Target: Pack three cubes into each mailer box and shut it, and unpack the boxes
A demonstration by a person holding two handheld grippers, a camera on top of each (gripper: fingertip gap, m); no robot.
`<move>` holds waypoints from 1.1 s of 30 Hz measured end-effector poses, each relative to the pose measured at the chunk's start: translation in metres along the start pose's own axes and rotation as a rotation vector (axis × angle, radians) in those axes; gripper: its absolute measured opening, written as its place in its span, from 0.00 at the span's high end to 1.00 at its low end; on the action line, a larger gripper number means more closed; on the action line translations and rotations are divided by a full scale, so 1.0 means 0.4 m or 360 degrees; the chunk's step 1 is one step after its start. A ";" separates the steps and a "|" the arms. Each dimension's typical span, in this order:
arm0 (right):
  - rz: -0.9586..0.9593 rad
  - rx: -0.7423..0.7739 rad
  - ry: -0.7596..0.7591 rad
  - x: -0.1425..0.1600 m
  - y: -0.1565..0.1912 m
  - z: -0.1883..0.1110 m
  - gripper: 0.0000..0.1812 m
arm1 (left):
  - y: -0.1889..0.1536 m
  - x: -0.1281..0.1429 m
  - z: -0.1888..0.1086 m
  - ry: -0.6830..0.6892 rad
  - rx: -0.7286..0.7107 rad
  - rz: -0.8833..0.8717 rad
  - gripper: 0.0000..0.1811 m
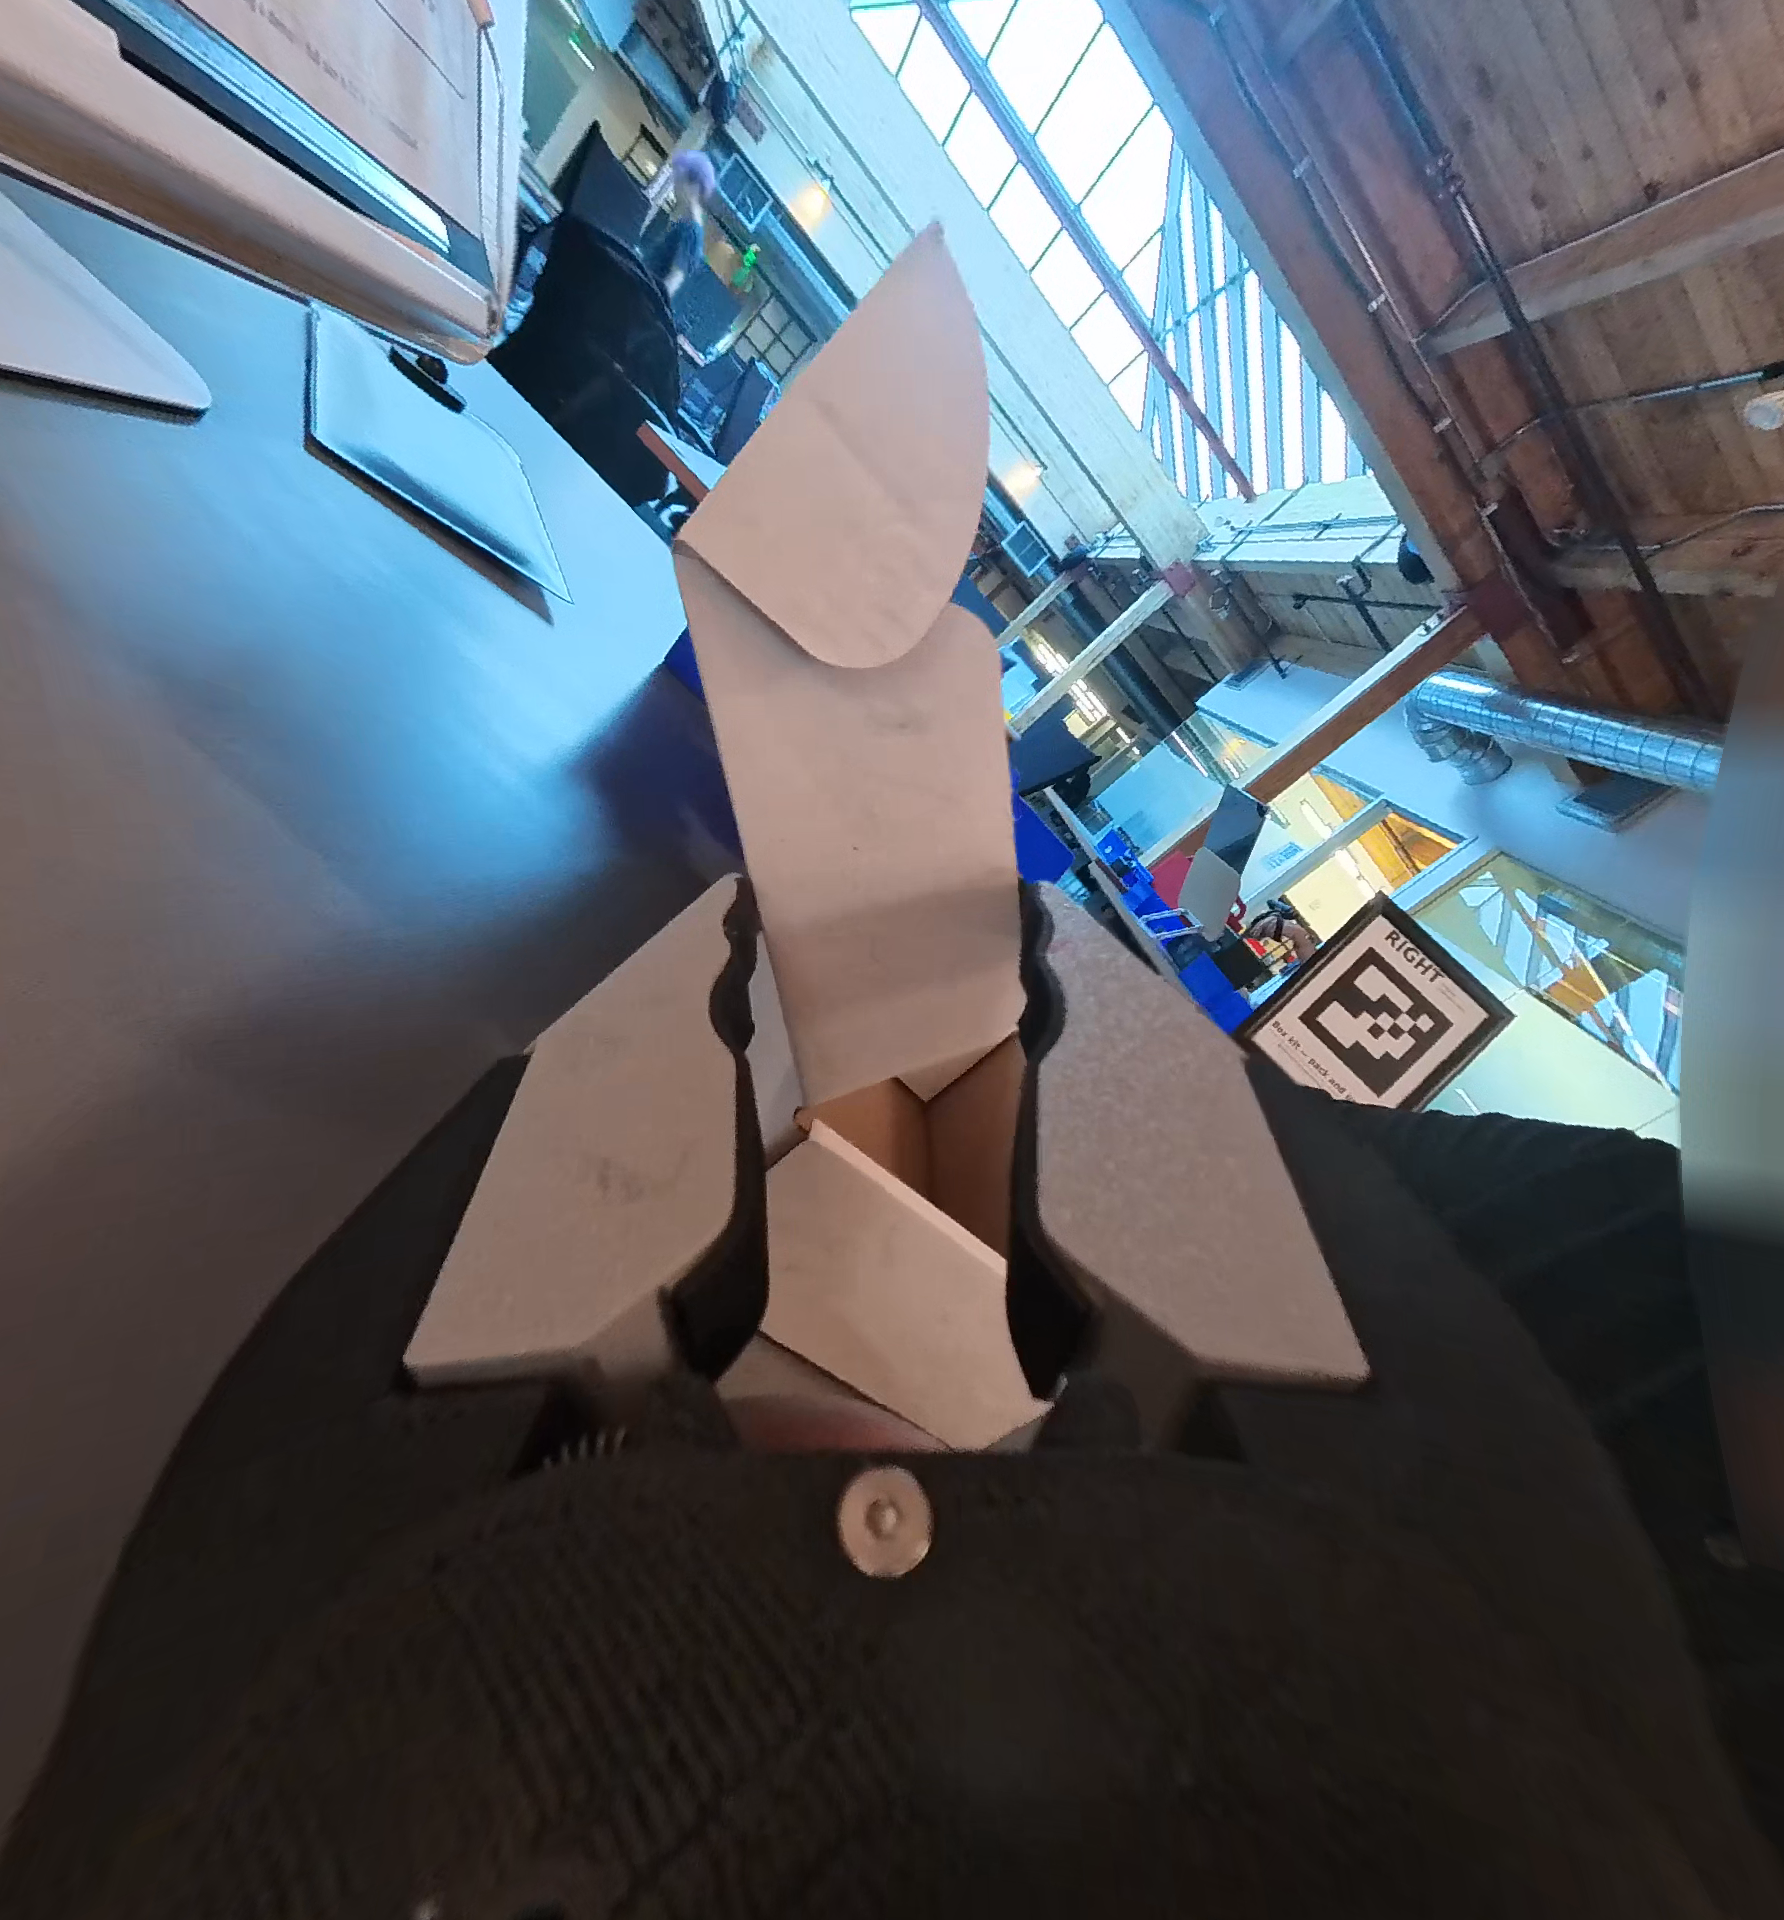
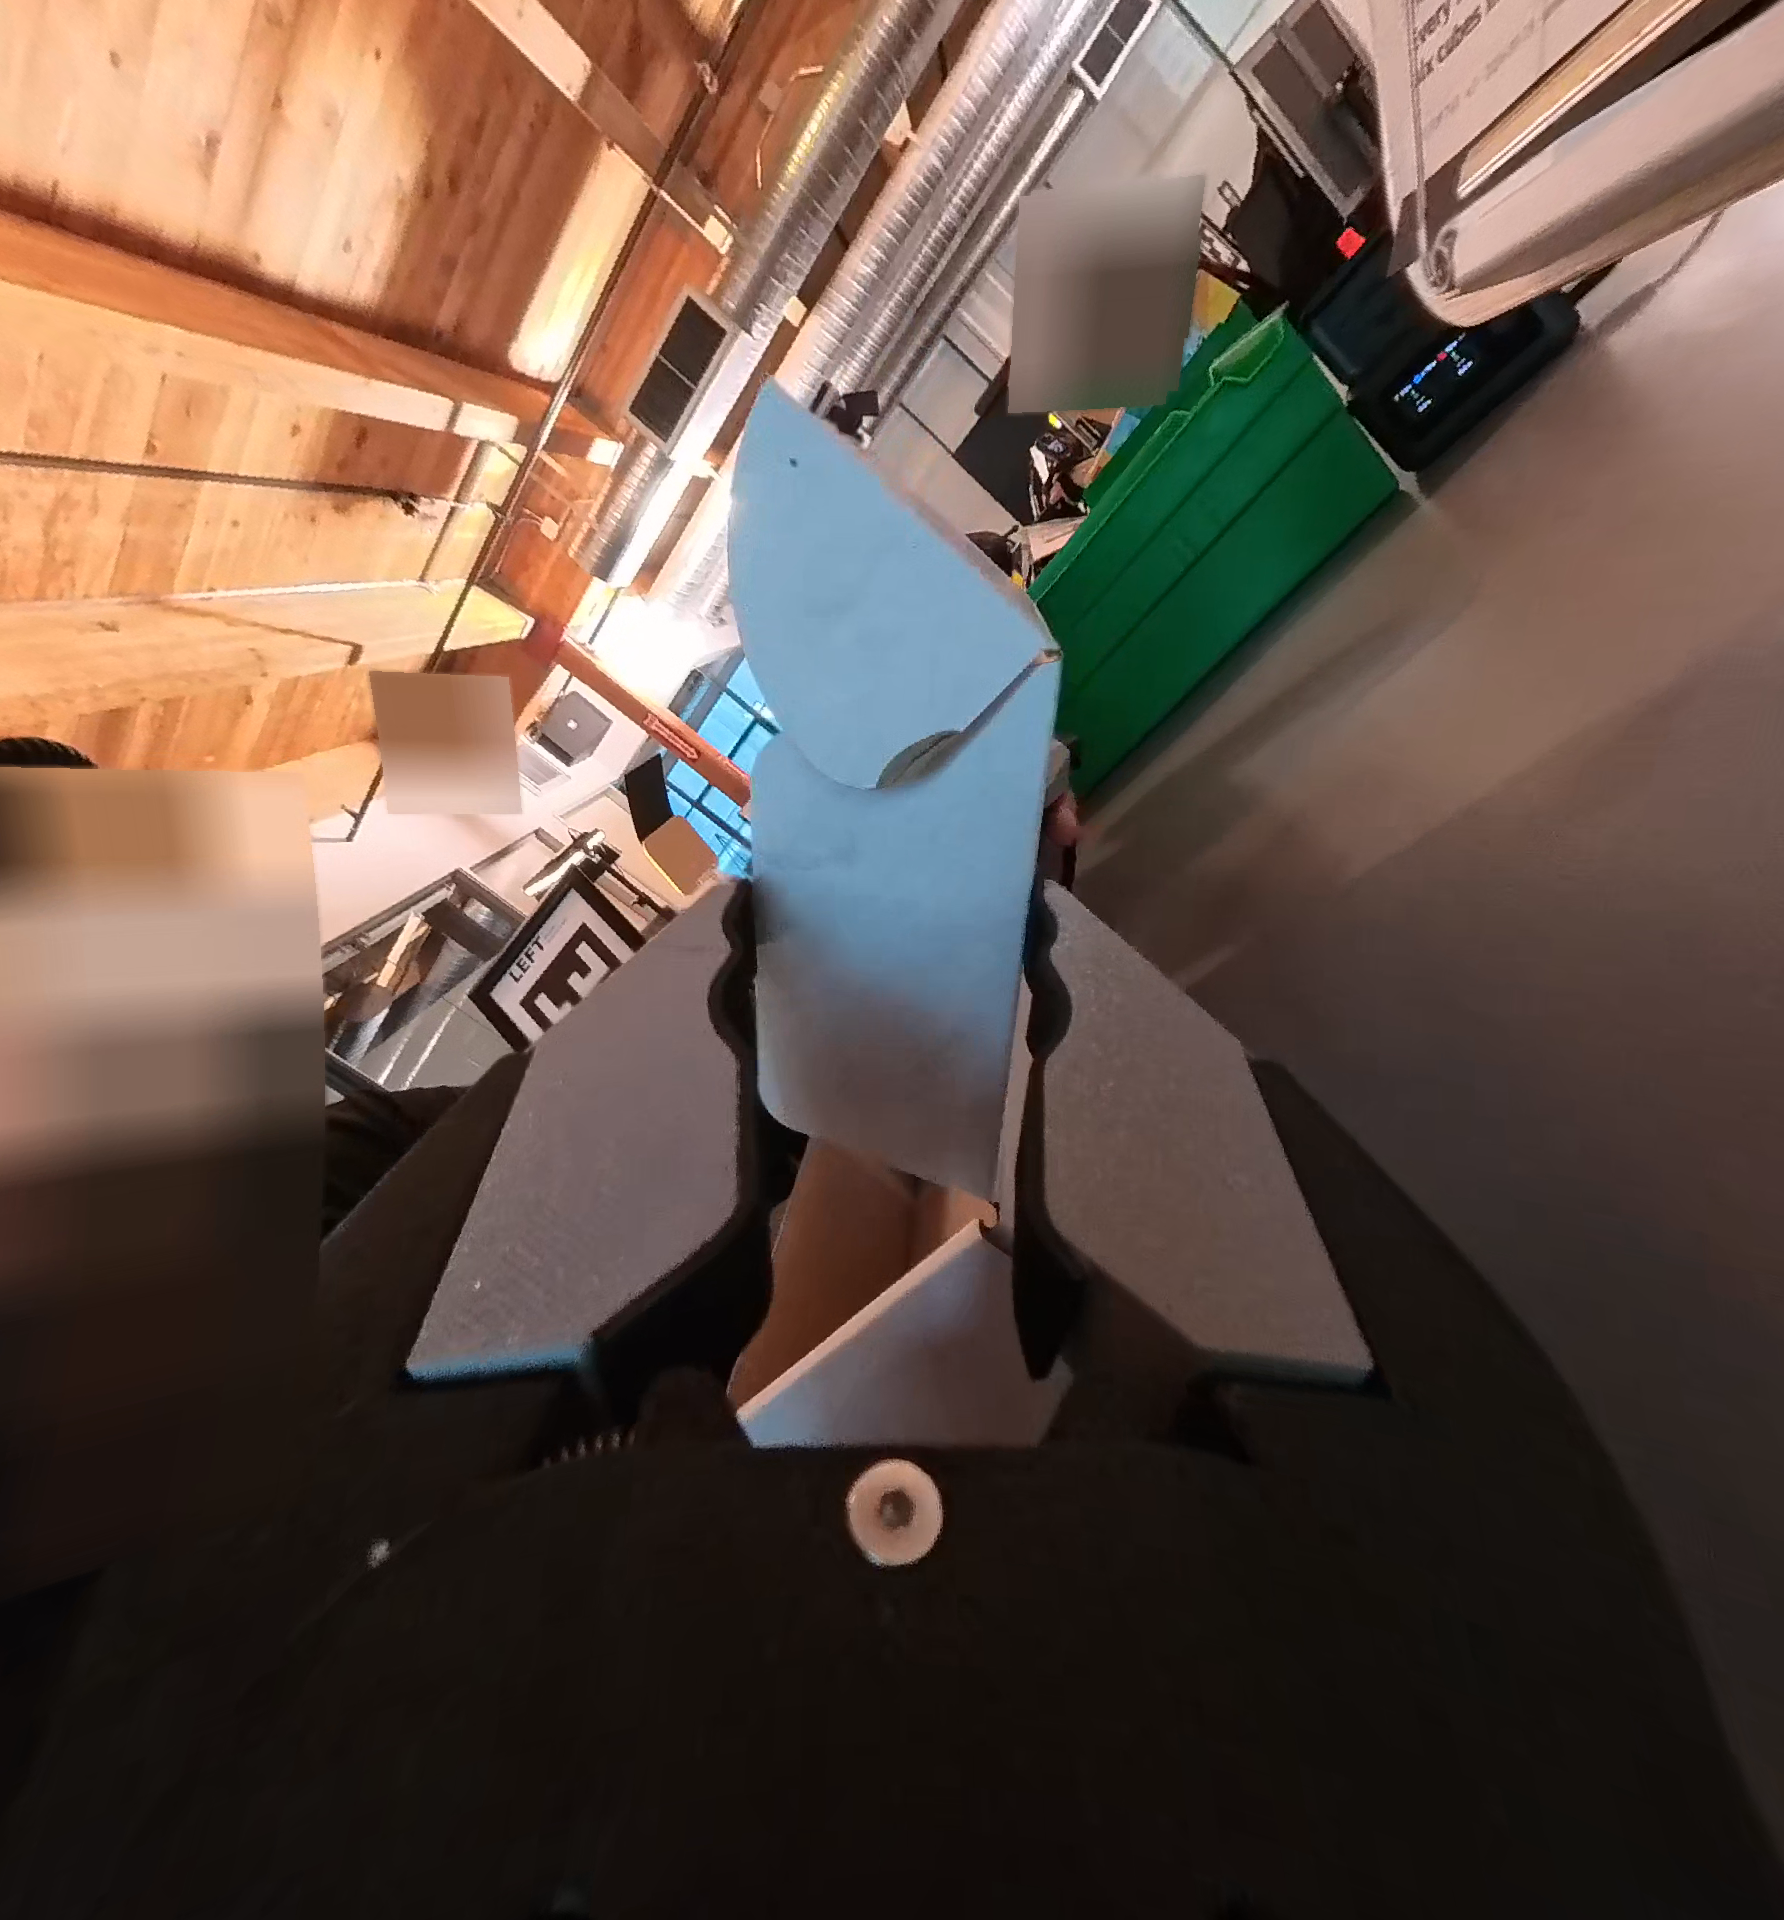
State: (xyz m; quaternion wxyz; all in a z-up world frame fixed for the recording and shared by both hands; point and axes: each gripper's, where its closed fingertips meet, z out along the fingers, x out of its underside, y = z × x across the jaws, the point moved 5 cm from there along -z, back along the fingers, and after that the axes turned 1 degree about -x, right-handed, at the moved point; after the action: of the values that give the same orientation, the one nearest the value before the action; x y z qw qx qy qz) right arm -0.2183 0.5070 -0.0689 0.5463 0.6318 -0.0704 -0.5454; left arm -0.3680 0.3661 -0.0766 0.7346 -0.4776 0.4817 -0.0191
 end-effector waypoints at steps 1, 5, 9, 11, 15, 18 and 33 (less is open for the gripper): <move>-0.0014 0.0006 0.0009 0.001 0.001 0.002 0.72 | -0.001 0.000 -0.001 0.0002 -0.0005 0.0017 0.73; -0.0088 0.0037 0.0035 0.003 0.008 0.006 0.72 | -0.006 0.001 -0.002 0.0012 -0.0015 0.0077 0.73; -0.0205 0.0122 0.0044 0.003 0.014 0.013 0.72 | -0.013 0.001 -0.003 0.0036 -0.0066 0.0188 0.73; -0.0336 0.0211 0.0051 0.004 0.018 0.021 0.72 | -0.018 -0.002 -0.003 0.0046 -0.0137 0.0302 0.73; -0.0667 0.0357 0.0102 0.010 0.038 0.037 0.72 | -0.036 -0.005 -0.004 0.0092 -0.0297 0.0606 0.73; -0.0899 0.0428 0.0130 0.014 0.054 0.043 0.73 | -0.051 0.003 -0.003 0.0140 -0.0354 0.0835 0.73; -0.1458 0.0407 0.0466 0.089 0.104 0.033 0.73 | -0.083 0.048 -0.016 0.0315 -0.0246 0.1110 0.73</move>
State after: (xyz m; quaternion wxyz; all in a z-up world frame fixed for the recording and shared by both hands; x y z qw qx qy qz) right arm -0.1932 0.4584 -0.0562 0.1727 0.7297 0.2256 -0.6219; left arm -0.3481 0.3343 -0.0662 0.6085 -0.3346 0.6842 0.2227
